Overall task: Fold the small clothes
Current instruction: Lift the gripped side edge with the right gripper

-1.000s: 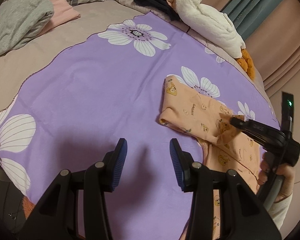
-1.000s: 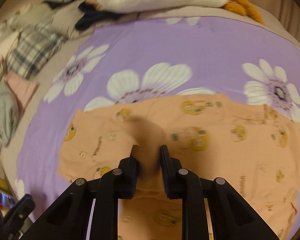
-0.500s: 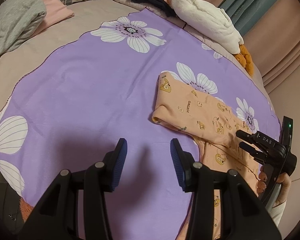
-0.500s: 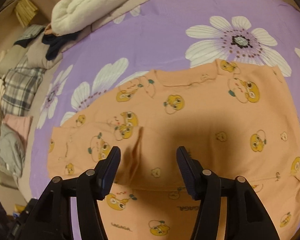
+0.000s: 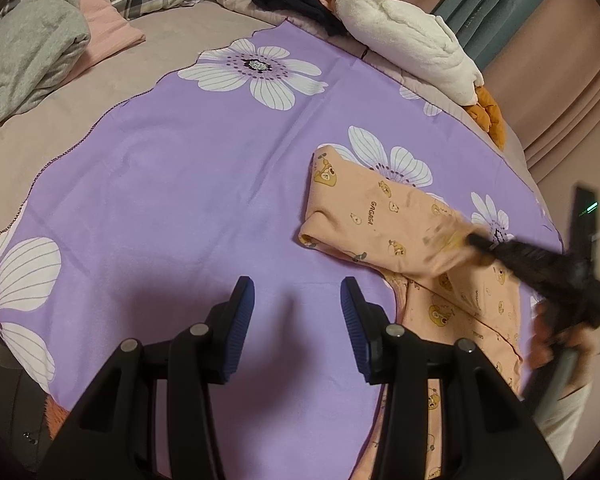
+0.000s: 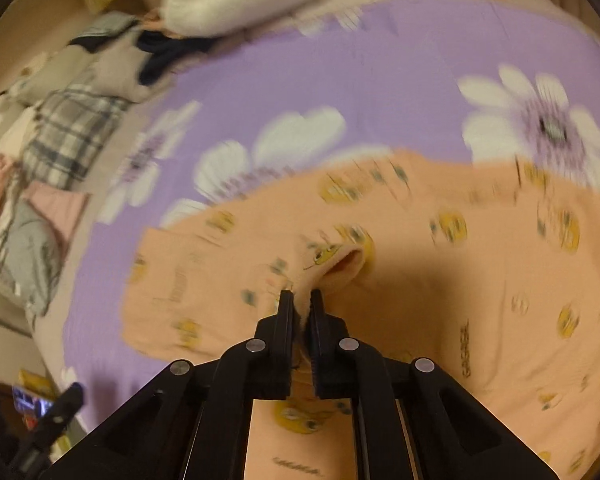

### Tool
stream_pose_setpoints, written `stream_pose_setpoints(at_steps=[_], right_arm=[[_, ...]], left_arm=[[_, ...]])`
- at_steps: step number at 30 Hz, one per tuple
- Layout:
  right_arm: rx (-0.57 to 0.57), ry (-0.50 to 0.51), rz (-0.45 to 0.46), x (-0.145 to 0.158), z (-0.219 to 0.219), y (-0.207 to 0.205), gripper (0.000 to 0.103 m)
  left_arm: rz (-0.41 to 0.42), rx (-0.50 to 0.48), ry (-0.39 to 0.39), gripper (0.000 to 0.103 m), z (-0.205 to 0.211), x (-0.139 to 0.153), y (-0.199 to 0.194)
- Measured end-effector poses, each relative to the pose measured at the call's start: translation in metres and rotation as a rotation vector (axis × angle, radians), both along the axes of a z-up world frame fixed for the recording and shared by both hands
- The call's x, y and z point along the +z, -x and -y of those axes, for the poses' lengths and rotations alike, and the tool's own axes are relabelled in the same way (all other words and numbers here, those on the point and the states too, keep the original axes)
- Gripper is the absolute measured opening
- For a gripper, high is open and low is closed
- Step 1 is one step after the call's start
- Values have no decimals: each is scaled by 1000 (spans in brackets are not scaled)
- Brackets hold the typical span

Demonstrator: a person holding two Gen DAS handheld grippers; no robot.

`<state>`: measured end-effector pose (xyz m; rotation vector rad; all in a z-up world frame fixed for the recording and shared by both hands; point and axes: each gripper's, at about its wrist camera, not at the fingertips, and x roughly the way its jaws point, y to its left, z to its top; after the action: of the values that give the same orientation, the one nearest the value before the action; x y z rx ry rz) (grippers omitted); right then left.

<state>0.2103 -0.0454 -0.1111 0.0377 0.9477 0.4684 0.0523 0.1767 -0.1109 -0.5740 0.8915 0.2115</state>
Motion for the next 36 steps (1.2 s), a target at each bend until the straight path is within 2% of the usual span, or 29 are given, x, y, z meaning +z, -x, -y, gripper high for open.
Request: stream_pose_setpoints(at_steps=[5, 9, 15, 27, 36], right_arm=[[76, -32, 154, 72, -12, 12, 8], [105, -7, 282, 119, -22, 23, 8], [117, 15, 371, 151, -21, 30, 8], [28, 64, 414, 161, 22, 31, 8], [-70, 122, 349, 139, 68, 15, 8]], left_arm=[[3, -2, 3, 45, 0, 0, -1], [3, -8, 4, 45, 1, 1, -1], [4, -12, 4, 45, 2, 2, -3], [17, -44, -9, 43, 5, 8, -34], [19, -135, -13, 40, 24, 10, -81]])
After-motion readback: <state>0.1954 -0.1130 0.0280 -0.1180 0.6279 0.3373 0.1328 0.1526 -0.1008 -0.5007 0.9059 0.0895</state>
